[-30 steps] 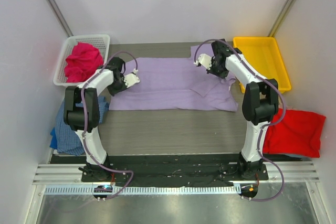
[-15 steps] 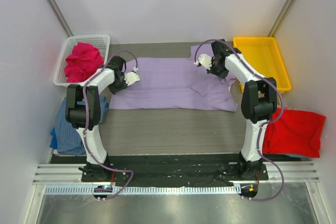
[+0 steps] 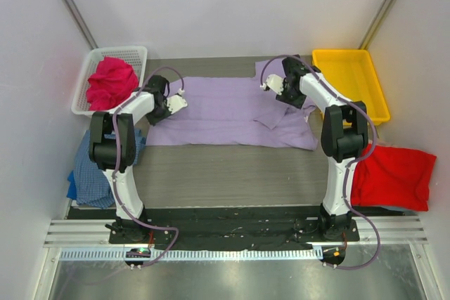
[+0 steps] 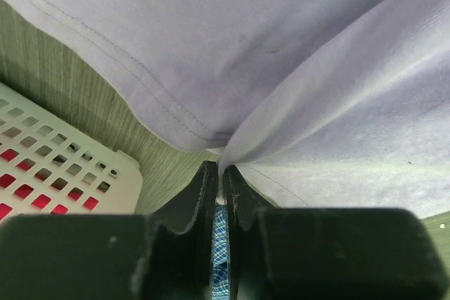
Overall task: Fold and stack the t-shirts
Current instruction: Fold the flattened tshirt in 1/3 of the way
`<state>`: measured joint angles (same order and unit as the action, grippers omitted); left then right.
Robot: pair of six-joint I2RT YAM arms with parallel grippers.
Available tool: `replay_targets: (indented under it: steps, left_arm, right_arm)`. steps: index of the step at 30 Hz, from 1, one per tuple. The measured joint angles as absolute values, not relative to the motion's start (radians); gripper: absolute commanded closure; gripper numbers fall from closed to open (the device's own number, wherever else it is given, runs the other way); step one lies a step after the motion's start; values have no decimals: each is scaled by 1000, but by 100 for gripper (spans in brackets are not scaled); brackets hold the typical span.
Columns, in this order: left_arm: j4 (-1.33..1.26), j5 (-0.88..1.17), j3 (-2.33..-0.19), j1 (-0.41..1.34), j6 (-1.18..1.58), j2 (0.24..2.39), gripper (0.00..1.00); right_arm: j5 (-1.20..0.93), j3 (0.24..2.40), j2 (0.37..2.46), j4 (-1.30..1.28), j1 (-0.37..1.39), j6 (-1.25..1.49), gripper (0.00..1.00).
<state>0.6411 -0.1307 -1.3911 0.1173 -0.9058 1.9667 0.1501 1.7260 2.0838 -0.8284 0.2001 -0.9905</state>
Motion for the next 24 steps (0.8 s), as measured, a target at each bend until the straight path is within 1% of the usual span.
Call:
replay_targets:
  steps: [2, 4, 5, 6, 7, 10, 11, 16, 18, 20, 24]
  left_arm:
    - [629, -134, -1391, 117, -897, 1967, 78]
    - [612, -141, -1391, 117, -893, 1967, 74]
    - [600, -145, -1390, 117, -891, 1966, 55]
    - [587, -149, -1388, 117, -890, 1966, 48]
    - [573, -153, -1385, 117, -889, 1966, 47]
    - [544, -165, -1370, 118, -872, 1960, 38]
    - [533, -170, -1362, 118, -870, 1956, 30]
    - [477, -198, -1319, 123, -856, 1919, 22]
    - [452, -207, -1303, 124, -847, 1902, 15]
    - [433, -212, -1289, 124, -840, 1885, 10]
    - [410, -214, -1272, 125, -825, 1854, 7]
  right_arm:
    - [156, 1726, 2084, -822, 199, -987, 52]
    - [158, 1726, 2084, -813, 199, -982, 51]
    - [159, 1726, 2084, -810, 199, -978, 50]
    - [159, 1726, 2084, -808, 199, -974, 50]
    - [159, 1726, 2084, -806, 199, -970, 50]
    - [154, 1725, 2083, -803, 199, -958, 49]
    - [150, 1721, 2081, -801, 199, -953, 49]
    - [106, 1652, 2032, -788, 208, -906, 49]
    - [85, 1617, 1998, -788, 218, -881, 49]
    - [66, 1577, 1958, -780, 236, -852, 48]
    - [42, 1512, 1893, -755, 289, -804, 43]
